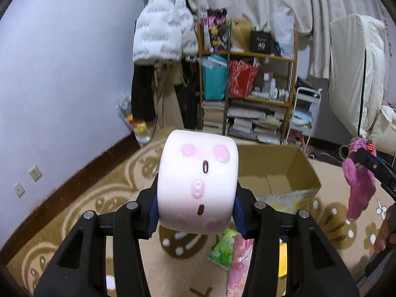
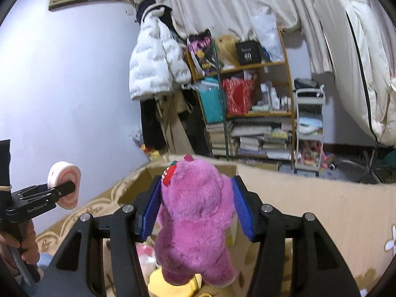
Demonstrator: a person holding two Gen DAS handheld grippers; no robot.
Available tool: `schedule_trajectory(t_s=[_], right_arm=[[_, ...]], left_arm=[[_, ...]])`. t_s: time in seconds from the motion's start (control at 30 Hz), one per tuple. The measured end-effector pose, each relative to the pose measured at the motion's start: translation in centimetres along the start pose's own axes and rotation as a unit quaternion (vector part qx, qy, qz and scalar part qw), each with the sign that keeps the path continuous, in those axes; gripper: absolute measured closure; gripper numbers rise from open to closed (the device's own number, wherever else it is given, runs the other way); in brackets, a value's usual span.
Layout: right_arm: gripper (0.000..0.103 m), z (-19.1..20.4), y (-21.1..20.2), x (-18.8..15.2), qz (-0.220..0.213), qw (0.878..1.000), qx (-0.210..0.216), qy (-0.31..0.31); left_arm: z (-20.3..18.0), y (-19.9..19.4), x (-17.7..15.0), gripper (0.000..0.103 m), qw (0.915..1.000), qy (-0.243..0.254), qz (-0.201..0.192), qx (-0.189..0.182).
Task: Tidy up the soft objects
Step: 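Lift the pink cube plush with the left tool while the right tool carries the pink bear over the box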
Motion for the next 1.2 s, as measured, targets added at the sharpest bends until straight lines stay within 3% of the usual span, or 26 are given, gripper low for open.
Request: schedule_trajectory(t_s=[0.2,0.5,0.83,1.2], right_arm=[[0.044,0.2,0.6,1.6,-0.018,1.000,0.002,-0.008],[0.044,-0.1,2.7,3.3,-0.031,0.999,-0.005,-0.025],[0.043,-1.1,5.7,4.7,-0.035,0.998,-0.026,-0.039],[0.043,-2.2,9.0,3.2,-0.010,0.998,-0.040,-0.055]], left_arm=[[-1.2,-0.4,2.2,0.056,0.9997,0.001,-0.025,-0.006],[-2.7,2.1,3.5,0.056,0.9992,0.003,-0.038,-0.015],[-3.9,5.0,3.0,0.056,0.9988,0.004,-0.033,-0.036],[-5.7,7.8,1.6,0.055,0.9986,0.018,-0.017,-0.047]])
Point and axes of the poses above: each gripper's, at about its wrist camera, not at the fingertips, and y roughly the way its jaws point, z to its left, x to its top, the point moved 2 cm from there along y, roughly the way its jaws point, and after that the axes turned 12 degrees about x, right-handed, at the moved point
